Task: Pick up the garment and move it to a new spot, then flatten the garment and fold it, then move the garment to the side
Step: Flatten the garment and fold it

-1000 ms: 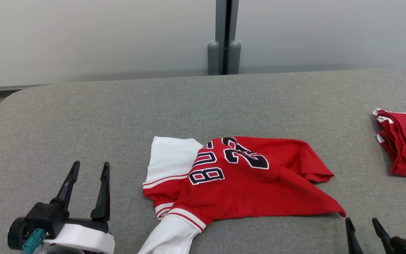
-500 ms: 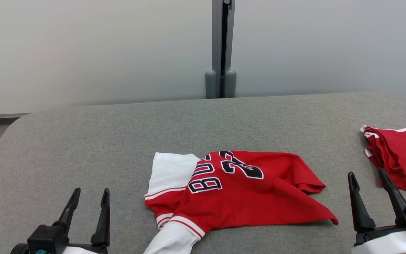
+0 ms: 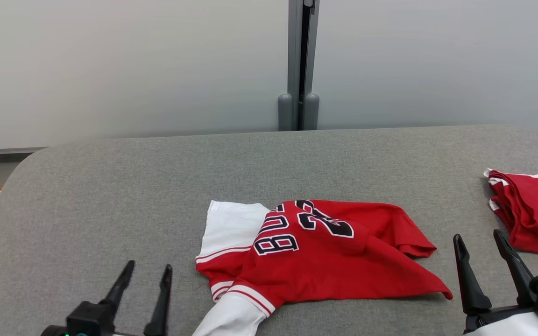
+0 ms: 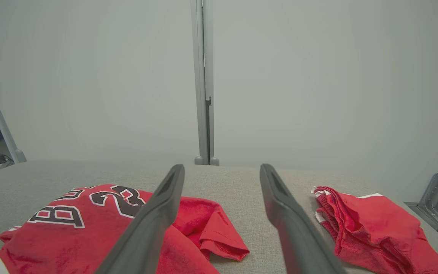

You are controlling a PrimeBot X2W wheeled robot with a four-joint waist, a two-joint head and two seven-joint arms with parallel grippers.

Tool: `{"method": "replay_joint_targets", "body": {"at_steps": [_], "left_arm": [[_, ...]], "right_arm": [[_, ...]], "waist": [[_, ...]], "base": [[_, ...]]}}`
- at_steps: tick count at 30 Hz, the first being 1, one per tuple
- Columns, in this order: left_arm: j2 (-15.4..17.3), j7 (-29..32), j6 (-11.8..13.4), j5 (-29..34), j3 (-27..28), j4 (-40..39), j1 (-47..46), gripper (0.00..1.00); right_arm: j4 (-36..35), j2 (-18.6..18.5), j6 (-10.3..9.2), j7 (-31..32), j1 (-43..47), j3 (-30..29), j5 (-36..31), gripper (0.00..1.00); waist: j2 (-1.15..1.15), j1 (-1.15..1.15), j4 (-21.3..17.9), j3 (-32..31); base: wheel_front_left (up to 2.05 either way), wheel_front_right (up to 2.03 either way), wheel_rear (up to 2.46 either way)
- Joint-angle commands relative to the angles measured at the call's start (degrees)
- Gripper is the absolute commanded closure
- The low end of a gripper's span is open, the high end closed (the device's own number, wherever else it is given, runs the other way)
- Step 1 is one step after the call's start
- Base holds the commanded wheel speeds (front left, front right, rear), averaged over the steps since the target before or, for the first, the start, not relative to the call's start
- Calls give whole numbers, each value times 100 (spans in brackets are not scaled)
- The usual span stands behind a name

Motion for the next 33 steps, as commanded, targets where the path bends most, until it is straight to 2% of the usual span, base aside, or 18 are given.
{"method": "replay_joint_targets", "body": {"at_steps": [1, 6, 9, 14, 15, 16, 17, 26, 33], "left_arm": [[5, 98, -97, -17, -115, -43, -19, 0], [35, 737, -507, -131, -689, -75, 164, 0], [114, 1032, -670, -212, -878, -5, 263, 0], [212, 1322, -676, -208, -995, 233, 288, 0], [203, 1318, -685, -227, -998, 272, 261, 4], [190, 1292, -683, -242, -979, 295, 211, 62], [193, 1281, -689, -242, -974, 328, 184, 100], [211, 1132, -776, -284, -960, 467, 26, 100], [156, 995, -796, -284, -912, 488, -240, 100]], "right_arm": [[-7, 2, -6, 26, 58, 8, 45, 0], [63, 25, -6, 38, 75, 73, 63, 0], [104, 34, -6, 41, 71, 75, 85, 0], [207, 59, -6, 70, 89, 48, 118, 0], [240, 55, -6, 63, 83, 35, 122, 0], [274, 48, -6, 70, 83, 19, 125, 0], [320, 43, -6, 78, 90, -9, 133, 0], [1205, -143, -6, 119, 206, -83, 276, 0], [2205, -259, -5, -85, -360, 122, 272, 0]], "waist": [[0, 0, 9, 8], [0, 0, 13, 62], [0, 0, 11, 115], [0, 0, 23, 205], [0, 0, 24, 220], [0, 0, 23, 231], [0, 0, 19, 241], [0, 0, 42, 406], [0, 0, 126, 758]], "base": [[0, 0, 0], [0, 0, 0], [0, 0, 0], [0, 0, 0], [0, 0, 0], [0, 0, 0], [0, 0, 0], [0, 0, 0], [0, 0, 0]]}}
